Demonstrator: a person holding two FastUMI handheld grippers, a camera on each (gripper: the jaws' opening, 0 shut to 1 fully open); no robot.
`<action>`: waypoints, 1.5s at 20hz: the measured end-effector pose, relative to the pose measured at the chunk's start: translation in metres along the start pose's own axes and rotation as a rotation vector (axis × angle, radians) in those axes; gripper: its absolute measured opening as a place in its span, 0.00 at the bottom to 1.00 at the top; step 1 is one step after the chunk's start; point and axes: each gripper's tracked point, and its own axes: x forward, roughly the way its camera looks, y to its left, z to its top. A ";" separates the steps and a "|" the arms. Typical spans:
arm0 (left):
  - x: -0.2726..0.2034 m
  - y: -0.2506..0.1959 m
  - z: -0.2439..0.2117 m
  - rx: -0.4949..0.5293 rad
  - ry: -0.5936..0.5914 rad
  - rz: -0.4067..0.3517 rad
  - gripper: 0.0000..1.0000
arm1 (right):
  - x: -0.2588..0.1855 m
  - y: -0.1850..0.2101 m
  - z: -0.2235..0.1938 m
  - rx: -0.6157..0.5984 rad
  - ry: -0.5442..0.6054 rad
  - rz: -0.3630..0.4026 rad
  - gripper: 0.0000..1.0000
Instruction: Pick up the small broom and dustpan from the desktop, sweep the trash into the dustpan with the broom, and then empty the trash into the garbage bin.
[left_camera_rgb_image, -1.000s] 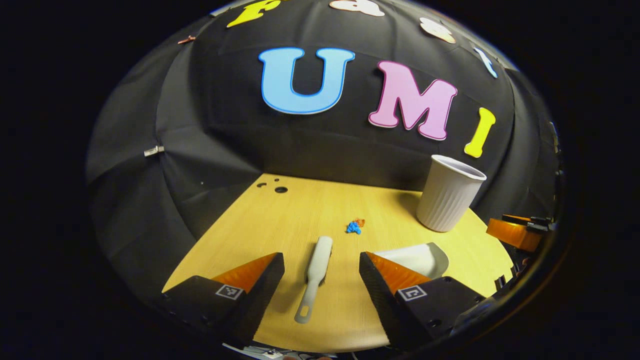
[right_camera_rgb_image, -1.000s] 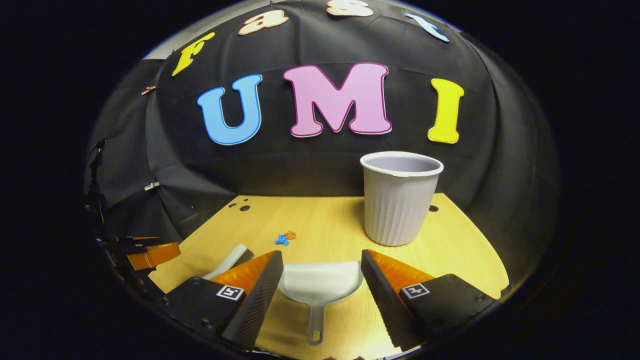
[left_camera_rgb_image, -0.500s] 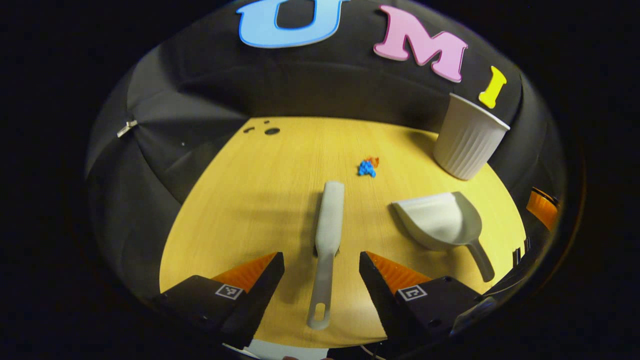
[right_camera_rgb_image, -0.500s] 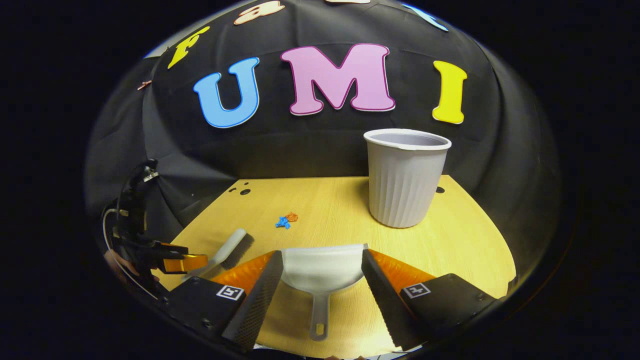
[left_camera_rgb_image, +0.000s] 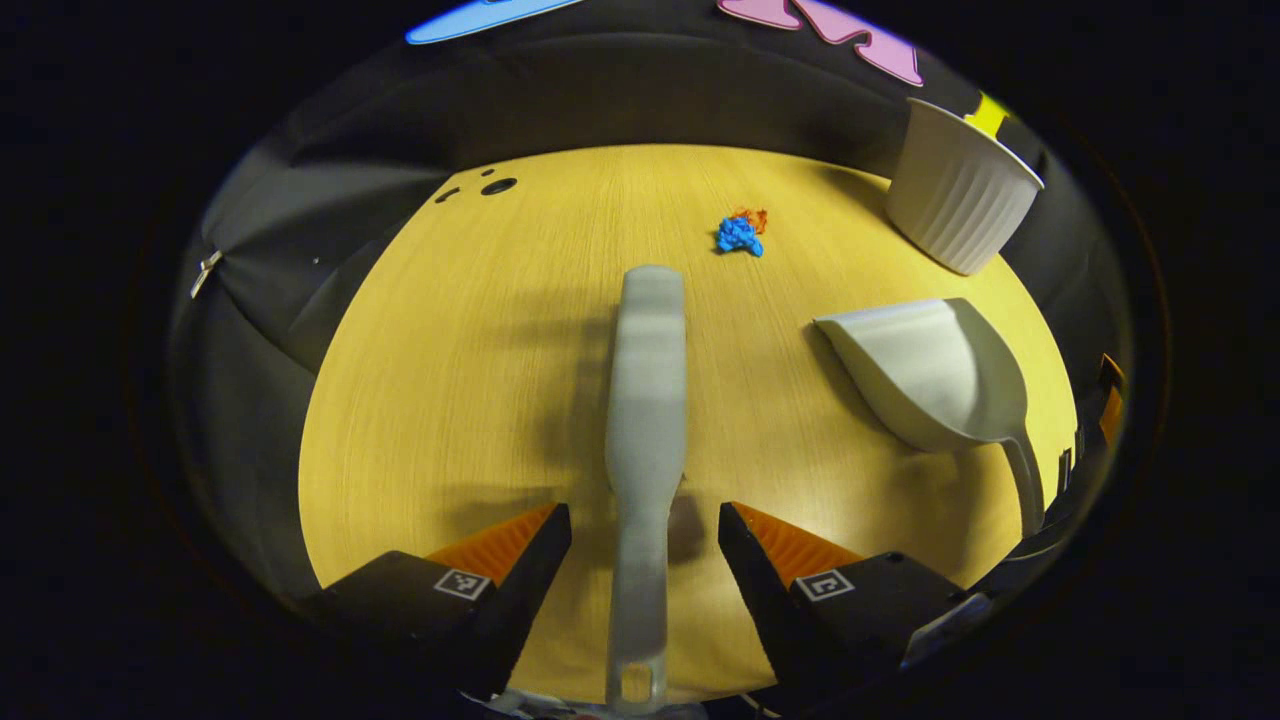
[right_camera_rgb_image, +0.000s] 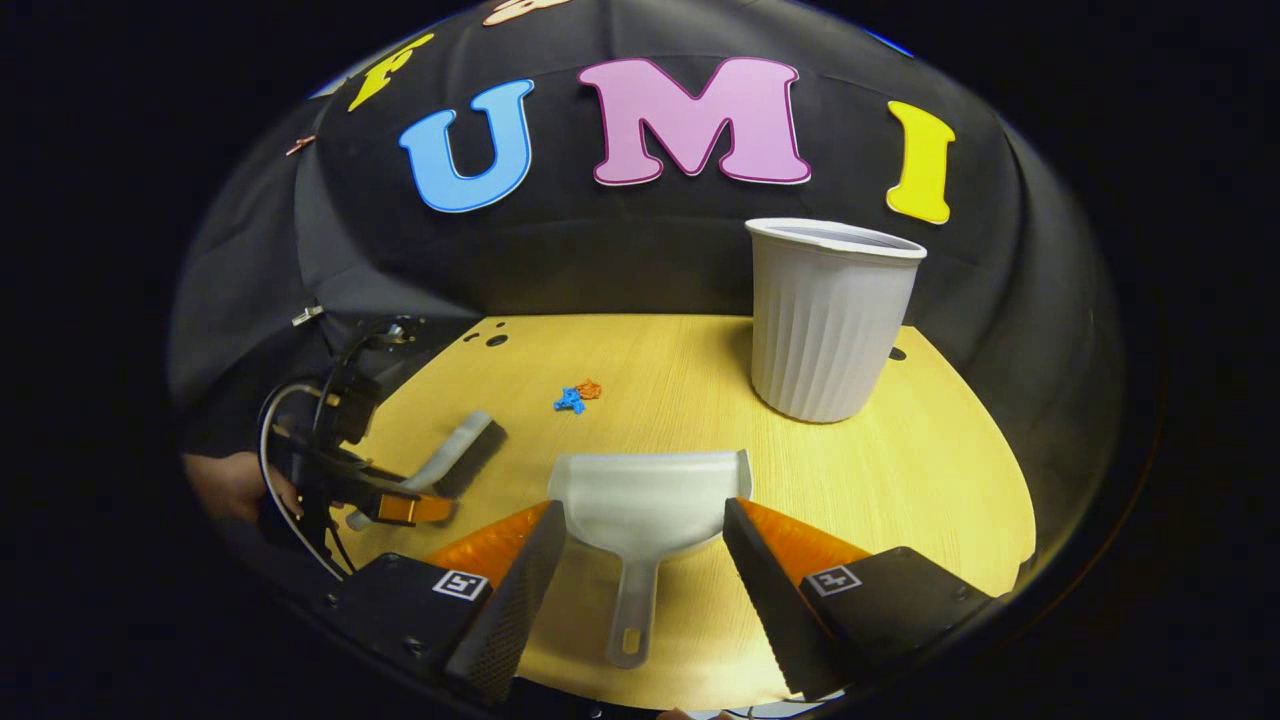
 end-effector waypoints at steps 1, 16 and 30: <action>0.006 -0.001 -0.001 0.001 0.017 0.000 0.94 | 0.000 0.000 -0.002 0.004 0.006 0.005 0.99; 0.022 -0.010 0.008 0.001 0.008 -0.022 0.31 | 0.017 -0.003 -0.038 0.051 0.143 0.025 0.99; -0.032 -0.004 -0.008 -0.097 -0.127 -0.028 0.25 | 0.048 -0.011 -0.090 0.044 0.351 -0.015 0.99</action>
